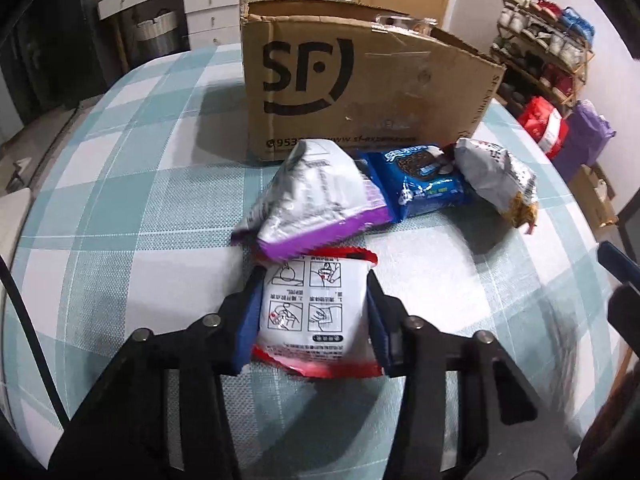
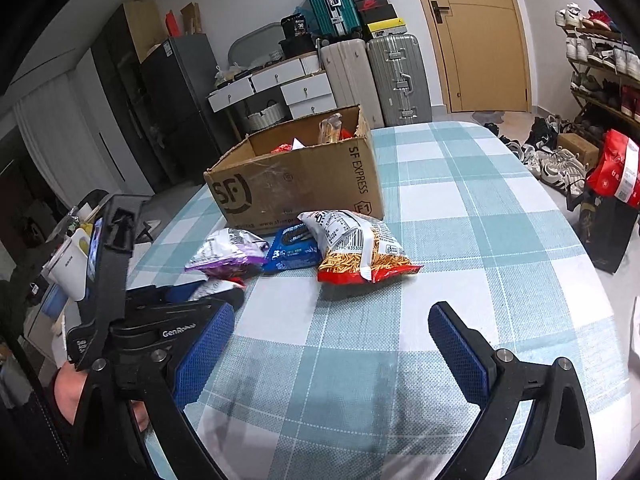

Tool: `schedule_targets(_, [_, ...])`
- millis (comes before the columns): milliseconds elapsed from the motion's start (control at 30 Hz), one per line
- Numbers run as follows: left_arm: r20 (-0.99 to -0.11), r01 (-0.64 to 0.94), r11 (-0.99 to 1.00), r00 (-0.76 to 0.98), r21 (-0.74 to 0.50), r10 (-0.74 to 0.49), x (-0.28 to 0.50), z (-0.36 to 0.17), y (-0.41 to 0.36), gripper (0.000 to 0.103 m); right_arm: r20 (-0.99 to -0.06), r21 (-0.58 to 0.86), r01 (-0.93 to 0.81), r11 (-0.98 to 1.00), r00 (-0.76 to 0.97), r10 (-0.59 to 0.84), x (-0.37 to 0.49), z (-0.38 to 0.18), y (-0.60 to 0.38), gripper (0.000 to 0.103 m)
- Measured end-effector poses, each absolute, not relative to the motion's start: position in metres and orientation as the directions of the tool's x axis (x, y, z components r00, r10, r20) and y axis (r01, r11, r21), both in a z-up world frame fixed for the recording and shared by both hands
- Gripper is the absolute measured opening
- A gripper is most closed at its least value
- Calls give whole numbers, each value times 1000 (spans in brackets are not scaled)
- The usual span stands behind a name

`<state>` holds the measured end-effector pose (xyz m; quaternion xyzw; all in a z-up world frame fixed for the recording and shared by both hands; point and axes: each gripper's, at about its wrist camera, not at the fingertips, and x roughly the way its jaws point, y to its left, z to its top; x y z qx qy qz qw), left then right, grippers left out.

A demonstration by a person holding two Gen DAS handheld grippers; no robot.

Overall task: Organize snacks
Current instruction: 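Grasp the white-red printed snack pack with the left gripper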

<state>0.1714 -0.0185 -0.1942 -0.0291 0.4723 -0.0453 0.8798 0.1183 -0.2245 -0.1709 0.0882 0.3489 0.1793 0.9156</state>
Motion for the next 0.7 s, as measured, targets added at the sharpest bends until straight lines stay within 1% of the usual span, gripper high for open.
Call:
schedule_targets(167, [-829, 56, 987, 537, -149, -156, 176, -193, -11, 42, -609, 328, -281, 902, 667, 429, 120, -176, -222, 99])
schedule_targets(367, [-821, 65, 983, 543, -171, -178, 169, -194, 0, 42, -622, 318, -263, 911, 667, 410, 121, -177, -221, 99])
schedule_targets(467, [-815, 57, 978, 545, -200, -199, 165, -196, 11, 42, -630, 305, -261, 916, 666, 399, 122, -176, -219, 99])
schedule_targets(700, [-813, 53, 977, 546, -208, -203, 149, -196, 23, 42, -646, 295, -251, 922, 658, 387, 131, -180, -218, 99])
